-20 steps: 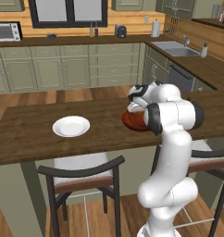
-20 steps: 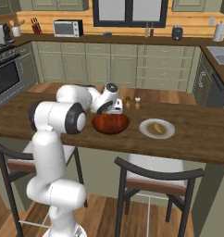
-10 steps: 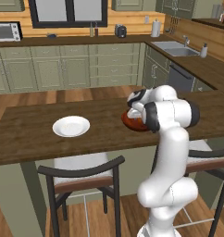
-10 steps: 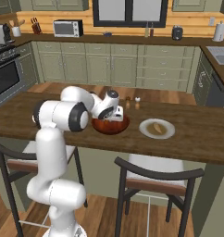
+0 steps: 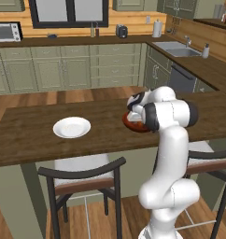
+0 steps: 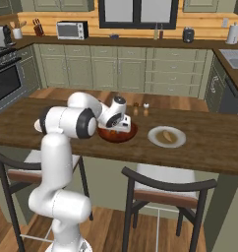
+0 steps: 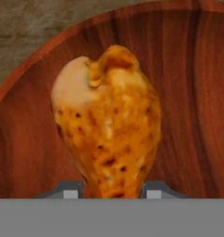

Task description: Pick the chicken drumstick and sweet potato from their plates and place them in the bowl. Then put the bowl in the fridge.

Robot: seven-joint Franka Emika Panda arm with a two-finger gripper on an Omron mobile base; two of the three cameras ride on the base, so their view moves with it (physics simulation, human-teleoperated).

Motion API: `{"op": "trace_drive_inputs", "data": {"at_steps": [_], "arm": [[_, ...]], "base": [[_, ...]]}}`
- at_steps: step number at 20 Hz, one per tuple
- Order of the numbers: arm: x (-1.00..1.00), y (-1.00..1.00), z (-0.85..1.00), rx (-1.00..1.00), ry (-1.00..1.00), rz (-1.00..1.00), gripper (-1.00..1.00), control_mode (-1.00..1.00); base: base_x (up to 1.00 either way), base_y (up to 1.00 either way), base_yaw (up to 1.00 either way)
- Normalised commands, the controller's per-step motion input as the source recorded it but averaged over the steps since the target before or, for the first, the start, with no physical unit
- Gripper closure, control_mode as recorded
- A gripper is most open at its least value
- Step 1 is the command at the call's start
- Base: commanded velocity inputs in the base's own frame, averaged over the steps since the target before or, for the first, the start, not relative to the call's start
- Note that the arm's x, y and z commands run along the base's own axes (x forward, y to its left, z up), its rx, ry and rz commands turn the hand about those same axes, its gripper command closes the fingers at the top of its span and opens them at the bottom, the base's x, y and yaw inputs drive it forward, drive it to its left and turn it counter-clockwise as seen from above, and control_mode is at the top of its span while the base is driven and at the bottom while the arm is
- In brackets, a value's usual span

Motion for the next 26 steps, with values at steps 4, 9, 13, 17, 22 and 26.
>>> {"op": "trace_drive_inputs", "data": {"at_steps": [4, 9, 13, 17, 22, 26], "arm": [[0.03, -0.08, 0.07, 0.02, 0.06, 0.00, -1.00, -1.00], [-0.06, -0.44, 0.48, 0.03, 0.00, 0.00, -1.00, -1.00], [-0.65, -0.97, 0.74, 0.10, -0.04, 0.00, -1.00, -1.00], [-0.43, -1.00, 0.18, 0.02, 0.00, 0.01, -1.00, -1.00], [-0.01, -1.00, 0.00, 0.00, 0.00, 0.13, -1.00, -1.00], [0.10, -1.00, -0.01, 0.00, 0.00, 0.24, -1.00, -1.00]], "base": [[0.00, 0.00, 0.00], [0.00, 0.00, 0.00], [0.00, 0.00, 0.00], [0.00, 0.00, 0.00], [0.00, 0.00, 0.00], [0.00, 0.00, 0.00]]}}
